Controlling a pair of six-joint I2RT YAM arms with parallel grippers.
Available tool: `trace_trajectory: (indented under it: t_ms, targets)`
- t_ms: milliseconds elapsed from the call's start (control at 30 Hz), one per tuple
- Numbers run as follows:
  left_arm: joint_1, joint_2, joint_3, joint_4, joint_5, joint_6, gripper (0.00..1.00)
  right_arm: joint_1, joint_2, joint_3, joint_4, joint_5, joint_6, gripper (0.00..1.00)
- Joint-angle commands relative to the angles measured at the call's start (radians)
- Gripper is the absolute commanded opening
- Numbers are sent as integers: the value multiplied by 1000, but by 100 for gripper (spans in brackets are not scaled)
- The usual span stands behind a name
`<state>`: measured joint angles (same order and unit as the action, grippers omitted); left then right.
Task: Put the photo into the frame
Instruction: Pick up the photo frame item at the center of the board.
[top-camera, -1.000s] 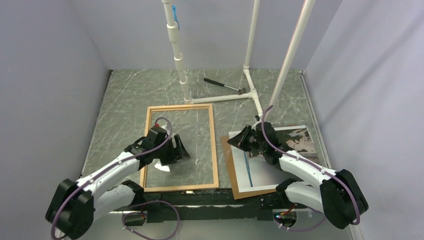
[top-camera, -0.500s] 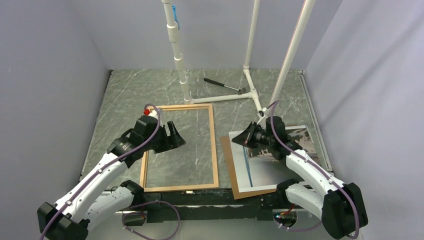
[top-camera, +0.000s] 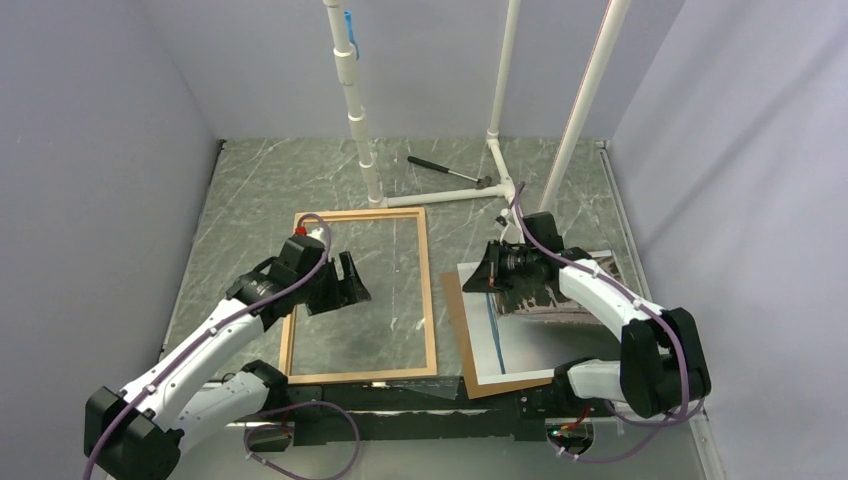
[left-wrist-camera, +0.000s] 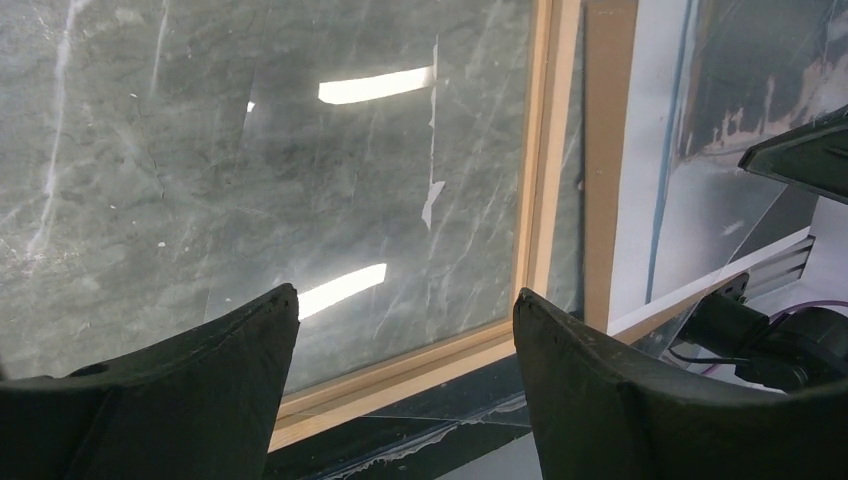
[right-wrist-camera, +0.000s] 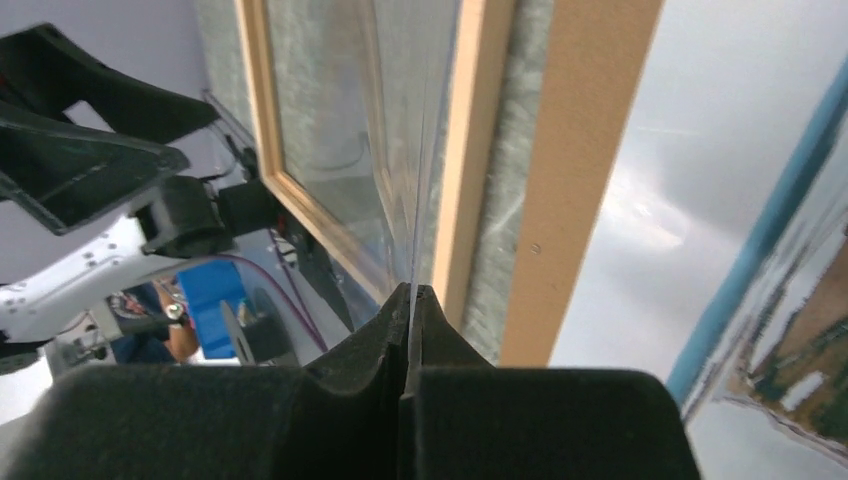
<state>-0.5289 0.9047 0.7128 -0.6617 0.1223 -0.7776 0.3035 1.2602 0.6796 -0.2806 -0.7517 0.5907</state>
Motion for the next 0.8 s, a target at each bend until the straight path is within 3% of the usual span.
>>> trace_trajectory:
  t_ms: [0,167,233,300,400,533,767]
  targets:
    - [3,28,-12,33,31,20,82,0,33,53,-172,32,-175,4]
    - [4,60,-32,58,29,16,82,0,-8,72,-239,269,-179,61]
    - [3,69,-33,55,7,12,82,0,-43,64,-245,347,-160,76]
    - [3,80,-29,38,-31,12,83,0,-80,52,-257,414,-144,85]
    - [8,103,-20,18,-84,20,83,0,-124,21,-262,466,-120,89]
    - [48,149,-33,25,-84,39,83,0,-167,-63,-206,398,-60,89]
    - [193,226,-89,98,-16,83,83,1,-232,-318,85,232,157,84]
